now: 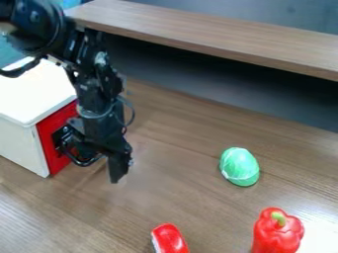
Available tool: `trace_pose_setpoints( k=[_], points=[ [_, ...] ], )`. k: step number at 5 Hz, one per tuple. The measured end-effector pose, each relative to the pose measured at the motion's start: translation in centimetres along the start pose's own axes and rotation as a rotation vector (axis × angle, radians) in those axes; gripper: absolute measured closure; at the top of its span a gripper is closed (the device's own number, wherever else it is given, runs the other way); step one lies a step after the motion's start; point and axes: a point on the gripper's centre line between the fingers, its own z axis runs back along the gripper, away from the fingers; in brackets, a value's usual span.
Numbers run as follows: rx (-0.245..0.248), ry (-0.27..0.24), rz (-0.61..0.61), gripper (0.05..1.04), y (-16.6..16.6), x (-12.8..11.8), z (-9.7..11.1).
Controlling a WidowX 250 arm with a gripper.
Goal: Open the drawer
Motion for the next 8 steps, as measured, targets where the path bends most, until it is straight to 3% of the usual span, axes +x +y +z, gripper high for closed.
trace_pose_setpoints(
  k=[1,2,3,5,7,8],
  points=[
    [-0.031,0.004,0.004,0.084,-0.2,-0.4,-1.0],
    [-0.094,-0.011,-0.036,0.084,-1.6,-0.4,-1.1],
    [-0.142,-0.011,-0.136,0.084,-4.9,0.0,-0.6],
    [-0.187,-0.057,-0.327,0.084,-11.3,0.5,1.3],
    [-0.187,-0.051,-0.377,0.084,-14.1,0.0,1.8],
    [-0.141,-0.078,-0.301,0.084,-12.5,0.2,2.8]
  ],
)
